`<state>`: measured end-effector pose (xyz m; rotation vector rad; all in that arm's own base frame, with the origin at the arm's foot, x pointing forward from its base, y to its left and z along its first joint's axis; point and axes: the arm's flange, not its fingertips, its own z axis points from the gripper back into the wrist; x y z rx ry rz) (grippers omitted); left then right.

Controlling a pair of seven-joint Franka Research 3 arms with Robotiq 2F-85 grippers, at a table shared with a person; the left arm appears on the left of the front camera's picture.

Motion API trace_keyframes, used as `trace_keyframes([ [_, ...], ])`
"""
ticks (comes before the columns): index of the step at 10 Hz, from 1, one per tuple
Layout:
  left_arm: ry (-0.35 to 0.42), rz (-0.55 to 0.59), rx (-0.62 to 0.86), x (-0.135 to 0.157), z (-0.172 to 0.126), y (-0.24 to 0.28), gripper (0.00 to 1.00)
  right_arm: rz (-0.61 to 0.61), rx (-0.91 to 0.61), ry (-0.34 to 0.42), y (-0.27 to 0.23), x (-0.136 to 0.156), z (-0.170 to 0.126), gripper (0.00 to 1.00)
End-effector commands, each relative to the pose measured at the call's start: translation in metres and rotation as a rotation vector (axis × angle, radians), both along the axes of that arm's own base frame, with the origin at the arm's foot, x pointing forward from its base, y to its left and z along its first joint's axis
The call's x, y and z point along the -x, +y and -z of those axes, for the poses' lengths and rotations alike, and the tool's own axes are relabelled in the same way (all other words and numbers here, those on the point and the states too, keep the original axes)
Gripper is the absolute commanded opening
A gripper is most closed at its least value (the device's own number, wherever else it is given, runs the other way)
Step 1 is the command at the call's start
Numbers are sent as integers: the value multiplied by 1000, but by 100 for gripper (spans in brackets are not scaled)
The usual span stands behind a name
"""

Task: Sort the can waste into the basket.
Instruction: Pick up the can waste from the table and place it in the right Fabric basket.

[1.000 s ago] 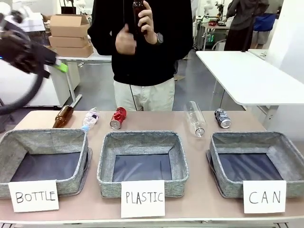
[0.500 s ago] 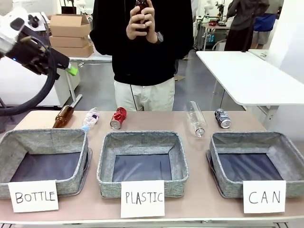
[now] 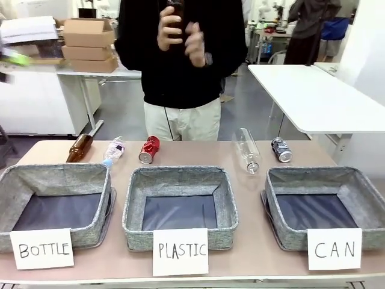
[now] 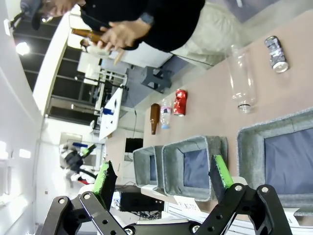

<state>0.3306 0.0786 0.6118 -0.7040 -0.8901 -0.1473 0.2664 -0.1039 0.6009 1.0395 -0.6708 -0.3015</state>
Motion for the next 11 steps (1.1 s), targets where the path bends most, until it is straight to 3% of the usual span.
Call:
trace_keyframes([
  [1, -249, -209, 186, 94, 5, 52, 100, -10, -6, -32, 1, -2, 0, 100],
  [2, -305, -269, 294, 114, 16, 70, 100, -10, -6, -32, 1, -2, 0, 100],
  [3, -216, -419, 367, 111, 25, 76, 100, -10, -6, -32, 1, -2, 0, 100],
  [4, -180, -203, 211, 97, -4, 71, 100, -10, -6, -32, 1, -2, 0, 100],
  [11, -180, -203, 211, 97, -4, 71, 100, -10, -6, -32, 1, -2, 0, 100],
])
